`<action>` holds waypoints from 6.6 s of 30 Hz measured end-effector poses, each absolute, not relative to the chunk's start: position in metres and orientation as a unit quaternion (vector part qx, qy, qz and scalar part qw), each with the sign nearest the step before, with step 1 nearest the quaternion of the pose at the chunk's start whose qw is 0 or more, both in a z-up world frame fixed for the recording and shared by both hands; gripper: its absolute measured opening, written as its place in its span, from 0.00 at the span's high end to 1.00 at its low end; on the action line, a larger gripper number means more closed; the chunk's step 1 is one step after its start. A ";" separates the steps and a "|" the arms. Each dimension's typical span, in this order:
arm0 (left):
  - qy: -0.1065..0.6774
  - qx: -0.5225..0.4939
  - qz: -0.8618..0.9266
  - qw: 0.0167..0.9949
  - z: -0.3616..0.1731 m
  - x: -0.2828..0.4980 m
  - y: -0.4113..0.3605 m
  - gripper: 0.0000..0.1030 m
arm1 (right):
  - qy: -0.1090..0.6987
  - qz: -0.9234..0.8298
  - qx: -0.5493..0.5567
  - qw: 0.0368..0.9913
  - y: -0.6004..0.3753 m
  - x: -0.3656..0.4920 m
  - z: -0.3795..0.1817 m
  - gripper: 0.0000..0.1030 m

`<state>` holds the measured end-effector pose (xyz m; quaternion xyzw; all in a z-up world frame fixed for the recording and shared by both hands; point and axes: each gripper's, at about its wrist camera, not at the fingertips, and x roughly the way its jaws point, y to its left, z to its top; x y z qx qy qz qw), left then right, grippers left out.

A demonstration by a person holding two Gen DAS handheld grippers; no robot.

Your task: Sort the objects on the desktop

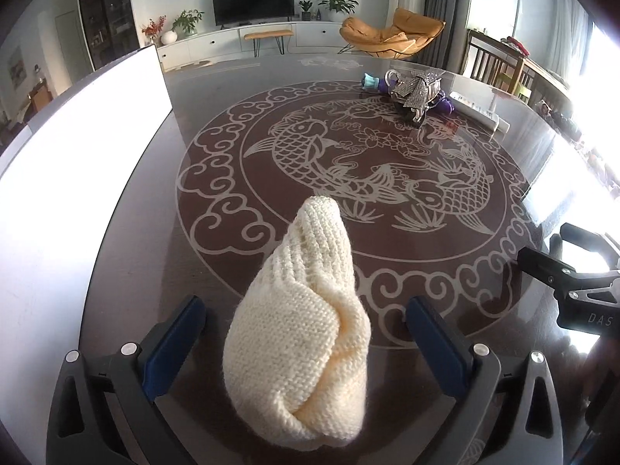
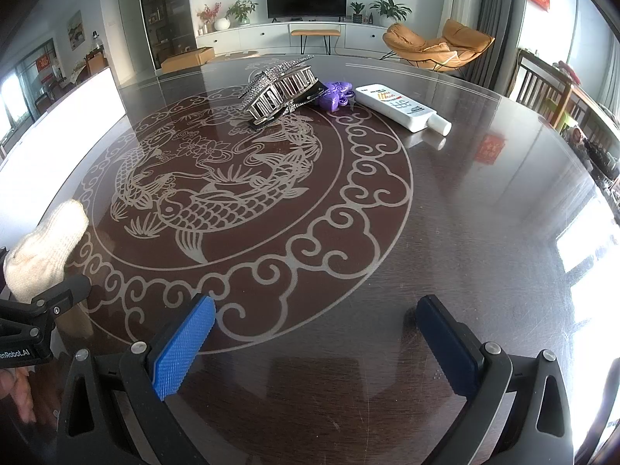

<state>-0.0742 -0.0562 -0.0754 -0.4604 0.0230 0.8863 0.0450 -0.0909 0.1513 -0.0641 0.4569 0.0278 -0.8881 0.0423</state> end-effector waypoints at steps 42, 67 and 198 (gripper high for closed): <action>0.023 -0.460 0.887 0.047 -0.076 -0.074 -0.059 0.00 | -0.118 -0.850 0.505 0.090 0.115 -0.262 -0.052 0.00; 0.022 -0.459 0.887 0.047 -0.079 -0.075 -0.060 0.00 | -0.004 -0.884 0.435 0.173 0.151 -0.075 -0.048 0.46; -0.025 -0.474 0.876 0.087 -0.060 -0.029 -0.035 0.00 | 0.070 -0.887 0.448 0.085 0.180 -0.065 -0.061 0.00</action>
